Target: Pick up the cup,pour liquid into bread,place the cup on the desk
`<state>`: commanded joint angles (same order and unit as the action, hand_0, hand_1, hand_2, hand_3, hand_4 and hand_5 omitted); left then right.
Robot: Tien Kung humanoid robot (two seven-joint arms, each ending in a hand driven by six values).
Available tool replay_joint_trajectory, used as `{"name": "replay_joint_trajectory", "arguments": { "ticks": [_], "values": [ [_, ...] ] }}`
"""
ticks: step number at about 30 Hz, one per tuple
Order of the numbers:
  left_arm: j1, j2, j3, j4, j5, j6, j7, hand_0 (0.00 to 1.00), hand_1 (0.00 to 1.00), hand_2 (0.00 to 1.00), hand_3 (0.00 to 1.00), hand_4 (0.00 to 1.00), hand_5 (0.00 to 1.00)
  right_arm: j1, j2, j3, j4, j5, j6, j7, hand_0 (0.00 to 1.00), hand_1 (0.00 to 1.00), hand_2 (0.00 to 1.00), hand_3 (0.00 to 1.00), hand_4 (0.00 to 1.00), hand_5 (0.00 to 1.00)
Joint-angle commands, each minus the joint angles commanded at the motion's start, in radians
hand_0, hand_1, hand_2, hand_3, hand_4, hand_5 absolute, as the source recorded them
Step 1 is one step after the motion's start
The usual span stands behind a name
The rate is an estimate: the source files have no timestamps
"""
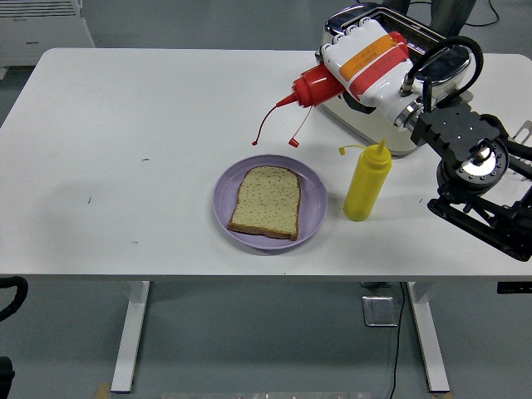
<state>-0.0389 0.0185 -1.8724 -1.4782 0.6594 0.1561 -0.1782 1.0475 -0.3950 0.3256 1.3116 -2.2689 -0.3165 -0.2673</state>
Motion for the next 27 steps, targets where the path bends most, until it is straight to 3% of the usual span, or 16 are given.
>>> {"name": "replay_joint_trajectory", "arguments": {
  "ticks": [4,9,13,21,27],
  "values": [
    [-0.002,-0.002,0.005,0.001,0.001,-0.001,0.001,0.721,0.735,0.728,0.665,0.642,0.998,0.005,0.032,-0.061,-0.014,0.000,0.015,0.002,0.088,0.151,0.281,0.368,0.479,0.041],
    [-0.003,-0.001,0.003,0.000,0.001,0.000,0.000,0.721,0.735,0.729,0.665,0.640,0.998,0.003,0.026,-0.020,-0.005,0.000,0.001,-0.009,0.090,0.150,0.281,0.368,0.478,0.042],
    [-0.001,0.000,-0.002,-0.001,0.001,0.001,0.000,0.721,0.735,0.729,0.665,0.640,0.998,-0.026,0.006,0.069,0.022,0.000,-0.043,-0.021,0.090,0.150,0.281,0.368,0.478,0.042],
    [-0.004,-0.001,0.000,0.000,0.001,0.001,-0.001,0.721,0.735,0.729,0.664,0.640,0.998,-0.144,0.004,0.235,0.103,0.014,-0.219,-0.025,0.086,0.158,0.288,0.367,0.469,0.042],
    [-0.005,-0.001,0.001,0.000,0.001,0.001,-0.001,0.721,0.735,0.729,0.665,0.641,0.998,-0.236,0.006,0.388,0.181,0.263,-0.245,0.047,0.088,0.163,0.289,0.367,0.467,0.048]
  ]
}}
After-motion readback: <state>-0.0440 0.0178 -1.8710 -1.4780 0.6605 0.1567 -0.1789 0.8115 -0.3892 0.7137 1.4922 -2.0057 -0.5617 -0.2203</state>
